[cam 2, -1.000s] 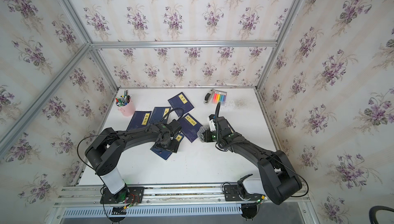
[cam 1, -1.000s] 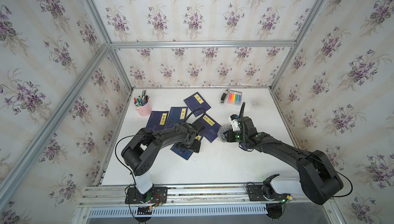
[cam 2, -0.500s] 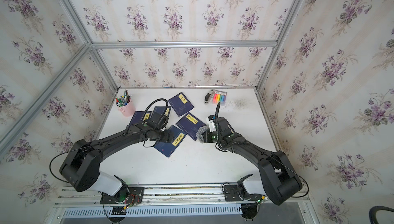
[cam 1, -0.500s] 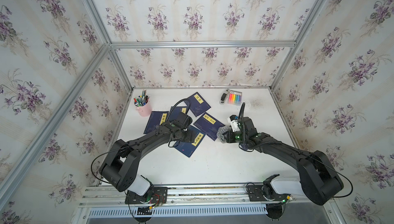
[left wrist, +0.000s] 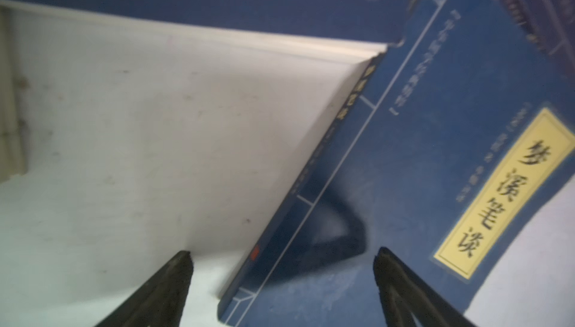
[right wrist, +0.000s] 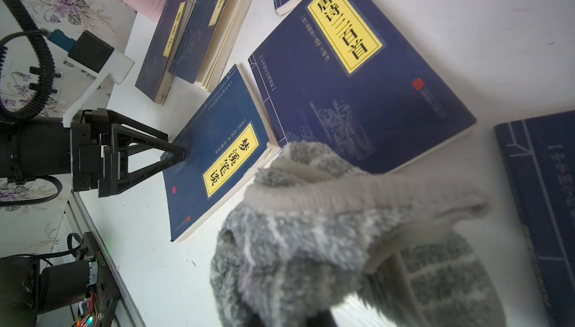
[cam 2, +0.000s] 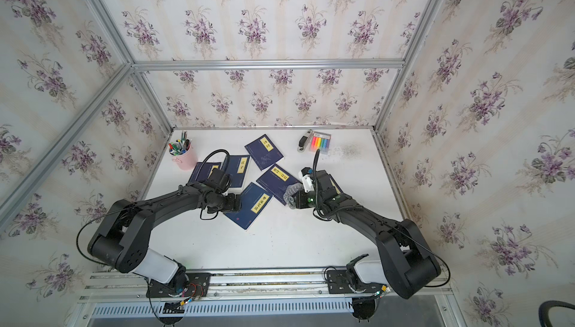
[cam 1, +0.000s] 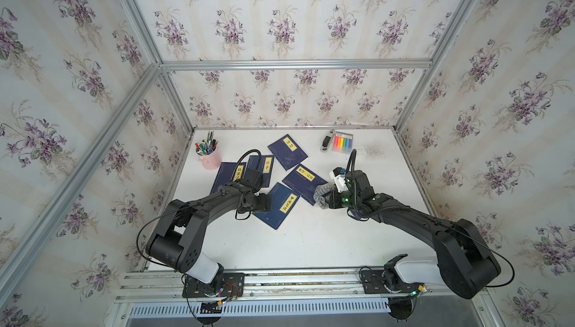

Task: Wipe the cover of the book
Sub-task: Wipe the dirt from the cover of the book.

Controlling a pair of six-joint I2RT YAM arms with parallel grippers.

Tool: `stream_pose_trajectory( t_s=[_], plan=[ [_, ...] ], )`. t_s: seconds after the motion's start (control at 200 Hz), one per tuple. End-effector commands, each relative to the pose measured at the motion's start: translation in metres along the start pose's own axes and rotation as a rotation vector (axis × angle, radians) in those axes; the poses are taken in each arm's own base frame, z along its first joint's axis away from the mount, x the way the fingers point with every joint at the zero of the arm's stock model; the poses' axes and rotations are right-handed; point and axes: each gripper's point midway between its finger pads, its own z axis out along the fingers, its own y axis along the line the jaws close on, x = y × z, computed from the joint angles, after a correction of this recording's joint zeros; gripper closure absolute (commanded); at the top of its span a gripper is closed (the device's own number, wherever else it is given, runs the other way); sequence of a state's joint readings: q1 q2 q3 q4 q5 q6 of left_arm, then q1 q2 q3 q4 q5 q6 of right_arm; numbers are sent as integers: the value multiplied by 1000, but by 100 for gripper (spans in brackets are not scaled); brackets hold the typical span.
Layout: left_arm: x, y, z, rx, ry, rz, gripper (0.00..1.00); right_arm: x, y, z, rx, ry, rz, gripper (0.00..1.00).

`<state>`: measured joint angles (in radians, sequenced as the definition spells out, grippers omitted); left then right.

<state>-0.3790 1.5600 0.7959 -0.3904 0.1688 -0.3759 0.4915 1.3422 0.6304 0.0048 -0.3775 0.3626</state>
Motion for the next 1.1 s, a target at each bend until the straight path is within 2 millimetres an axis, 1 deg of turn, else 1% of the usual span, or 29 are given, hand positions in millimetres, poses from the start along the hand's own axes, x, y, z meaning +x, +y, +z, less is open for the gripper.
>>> stream_pose_trajectory(
  t_s=[0.0,0.085,0.215,0.305,0.35,0.425,0.435,0.47,0.57,0.629,0.709,0.769,0.844,0.859,0.869,0.894,0.984,1.094],
  plan=[
    [23,-42,3,261,93,-3,10,-6,4,1,-14,-15,-16,100],
    [37,-56,0,337,119,17,10,-6,4,2,-16,-13,-13,100],
    [63,-67,-5,376,166,53,11,-8,6,3,-16,-13,-15,100],
    [79,-78,-9,432,196,74,11,-7,8,6,-7,-2,-26,100],
    [85,-84,-12,458,203,87,11,-6,10,9,-2,7,-36,100],
    [90,-94,-17,479,205,112,11,-8,8,12,11,12,-34,100],
    [91,-94,-17,481,206,115,11,-2,17,15,-4,27,-53,100],
    [91,-97,-19,482,203,126,12,-1,20,16,-7,31,-57,100],
    [81,-94,-22,437,165,139,16,-2,20,15,1,25,-49,100],
    [70,-87,-23,375,130,148,16,-2,20,13,8,21,-48,100],
    [52,-85,-29,350,88,162,24,0,19,11,18,23,-50,100],
    [36,-83,-32,327,59,170,32,4,19,10,33,30,-56,100],
    [19,-87,-32,327,45,188,43,10,21,12,46,44,-65,100],
    [16,-88,-31,327,46,191,44,11,21,13,47,47,-65,100],
    [14,-89,-30,329,47,194,48,11,22,13,46,48,-67,100],
    [10,-92,-28,335,54,198,53,13,24,15,45,52,-69,100],
    [-3,-106,-17,371,94,220,68,16,29,19,45,56,-76,100],
    [-16,-114,4,371,135,236,86,18,32,25,41,55,-70,100]
  ],
)
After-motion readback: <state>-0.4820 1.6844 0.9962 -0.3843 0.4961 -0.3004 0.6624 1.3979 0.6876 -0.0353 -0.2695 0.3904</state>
